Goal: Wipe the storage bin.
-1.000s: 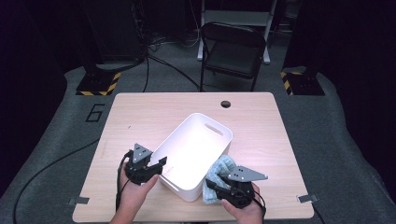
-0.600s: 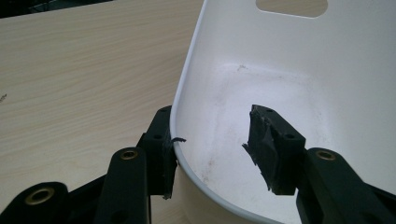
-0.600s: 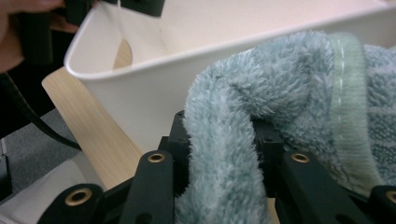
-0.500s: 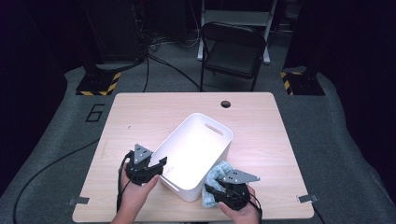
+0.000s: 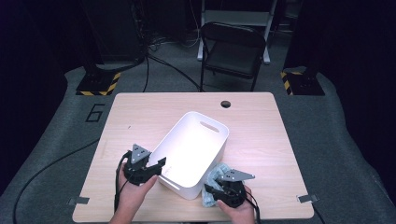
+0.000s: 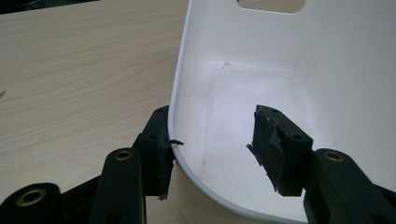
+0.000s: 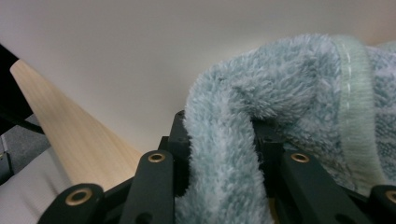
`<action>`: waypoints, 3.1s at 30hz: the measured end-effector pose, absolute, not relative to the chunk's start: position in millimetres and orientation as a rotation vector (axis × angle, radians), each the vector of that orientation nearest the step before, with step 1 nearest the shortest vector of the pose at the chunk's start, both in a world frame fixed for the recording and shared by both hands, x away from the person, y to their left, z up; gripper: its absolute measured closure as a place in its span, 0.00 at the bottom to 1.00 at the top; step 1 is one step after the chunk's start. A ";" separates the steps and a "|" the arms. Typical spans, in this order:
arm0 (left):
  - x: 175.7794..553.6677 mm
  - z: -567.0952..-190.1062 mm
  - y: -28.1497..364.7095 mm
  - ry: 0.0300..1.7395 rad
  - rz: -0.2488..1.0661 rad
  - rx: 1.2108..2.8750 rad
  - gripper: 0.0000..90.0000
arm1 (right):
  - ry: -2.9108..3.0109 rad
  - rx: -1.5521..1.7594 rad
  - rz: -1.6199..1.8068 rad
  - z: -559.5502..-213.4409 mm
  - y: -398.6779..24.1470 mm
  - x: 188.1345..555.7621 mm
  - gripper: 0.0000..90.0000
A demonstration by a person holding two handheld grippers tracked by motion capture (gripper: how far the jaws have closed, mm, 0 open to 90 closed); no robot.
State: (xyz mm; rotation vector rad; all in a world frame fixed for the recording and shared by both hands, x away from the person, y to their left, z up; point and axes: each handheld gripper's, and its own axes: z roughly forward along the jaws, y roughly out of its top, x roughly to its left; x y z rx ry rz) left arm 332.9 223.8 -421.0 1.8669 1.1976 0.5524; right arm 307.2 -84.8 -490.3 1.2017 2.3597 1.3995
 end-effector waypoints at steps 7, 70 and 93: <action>332.9 -421.8 226.6 1.196 0.538 1.853 0.52 | 2.382 1.221 1.352 -499.7 -82.6 317.6 0.74; 334.2 -424.5 231.7 1.206 0.480 1.818 0.48 | 2.403 1.223 1.384 -503.7 -76.1 319.0 0.75; 333.9 -426.0 227.4 1.200 0.506 1.832 0.53 | 2.320 1.075 1.559 -442.7 -81.2 288.0 0.74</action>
